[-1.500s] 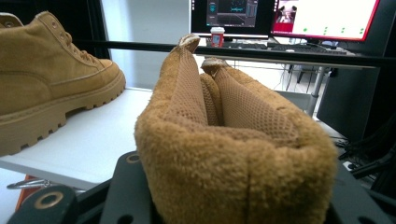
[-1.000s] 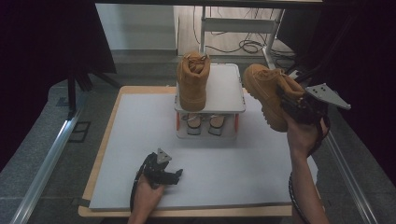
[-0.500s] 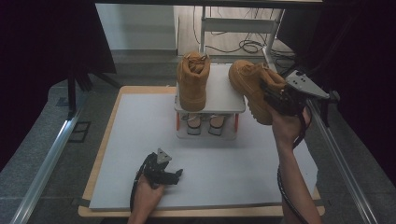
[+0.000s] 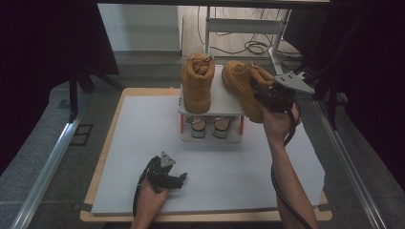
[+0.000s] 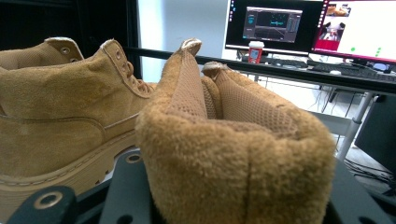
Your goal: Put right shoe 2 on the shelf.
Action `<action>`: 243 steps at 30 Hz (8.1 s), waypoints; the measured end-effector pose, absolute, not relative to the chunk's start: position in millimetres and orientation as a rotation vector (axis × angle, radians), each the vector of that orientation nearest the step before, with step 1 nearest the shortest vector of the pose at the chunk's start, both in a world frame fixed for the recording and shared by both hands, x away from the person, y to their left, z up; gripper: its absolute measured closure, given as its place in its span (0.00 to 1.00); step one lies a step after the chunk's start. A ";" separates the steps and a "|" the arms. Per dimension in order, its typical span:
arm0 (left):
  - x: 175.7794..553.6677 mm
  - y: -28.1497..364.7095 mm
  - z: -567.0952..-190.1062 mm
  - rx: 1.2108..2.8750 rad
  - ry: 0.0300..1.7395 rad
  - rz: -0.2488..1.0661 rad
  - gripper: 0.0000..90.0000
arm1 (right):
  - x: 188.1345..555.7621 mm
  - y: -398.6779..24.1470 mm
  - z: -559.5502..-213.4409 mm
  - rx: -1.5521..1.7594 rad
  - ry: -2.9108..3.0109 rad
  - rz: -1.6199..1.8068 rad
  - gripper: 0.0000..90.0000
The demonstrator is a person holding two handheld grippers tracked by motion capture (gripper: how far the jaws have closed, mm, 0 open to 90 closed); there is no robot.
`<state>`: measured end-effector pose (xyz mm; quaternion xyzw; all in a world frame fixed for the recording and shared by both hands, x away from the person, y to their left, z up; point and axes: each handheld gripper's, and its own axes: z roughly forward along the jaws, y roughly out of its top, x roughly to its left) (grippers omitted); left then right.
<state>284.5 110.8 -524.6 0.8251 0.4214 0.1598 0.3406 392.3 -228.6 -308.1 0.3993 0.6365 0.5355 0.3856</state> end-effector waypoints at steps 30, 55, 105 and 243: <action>284.4 110.8 -524.5 2.148 1.095 0.416 0.13 | 433.9 -190.8 -313.5 1.016 1.636 1.371 0.60; 284.4 110.7 -524.6 2.148 1.095 0.417 0.13 | 428.4 -200.5 -323.0 0.985 1.762 1.323 0.10; 284.3 110.6 -524.4 2.149 1.096 0.417 0.13 | 367.0 -264.4 -376.7 1.001 1.958 1.338 1.00; 284.0 110.4 -524.3 2.148 1.097 0.418 0.13 | 338.4 -258.2 -391.0 0.971 2.075 1.294 0.15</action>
